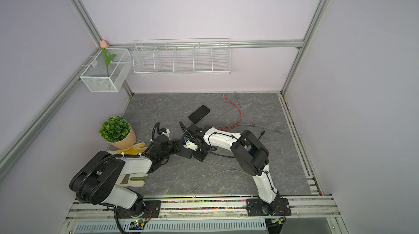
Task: Insert the plug into the switch port
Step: 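Push the grey plug into the switch port with the right gripper, left holding switch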
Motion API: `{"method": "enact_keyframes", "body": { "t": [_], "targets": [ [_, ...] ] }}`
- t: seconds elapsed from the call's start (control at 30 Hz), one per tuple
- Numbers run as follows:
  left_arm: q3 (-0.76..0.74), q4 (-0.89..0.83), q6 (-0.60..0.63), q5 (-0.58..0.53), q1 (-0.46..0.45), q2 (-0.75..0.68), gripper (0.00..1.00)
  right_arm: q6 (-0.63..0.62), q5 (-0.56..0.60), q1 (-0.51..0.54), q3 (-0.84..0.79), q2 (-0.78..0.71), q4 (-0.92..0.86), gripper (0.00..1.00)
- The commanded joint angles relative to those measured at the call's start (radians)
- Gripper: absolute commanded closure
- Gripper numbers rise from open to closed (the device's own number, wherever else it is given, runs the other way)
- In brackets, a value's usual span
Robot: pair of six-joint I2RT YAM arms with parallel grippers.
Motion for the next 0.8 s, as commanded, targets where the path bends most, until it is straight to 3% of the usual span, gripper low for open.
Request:
{"method": "enact_keyframes", "body": {
  "t": [0.0,0.77],
  "targets": [
    [-0.011,-0.067,-0.045,0.211,-0.089,0.032,0.73,0.011,-0.120,0.015,0.037,-0.027,0.402,0.93],
    [-0.008,-0.027,-0.053,0.199,-0.150,0.076,0.73,-0.021,-0.190,0.010,0.148,0.014,0.343,0.93]
  ]
}}
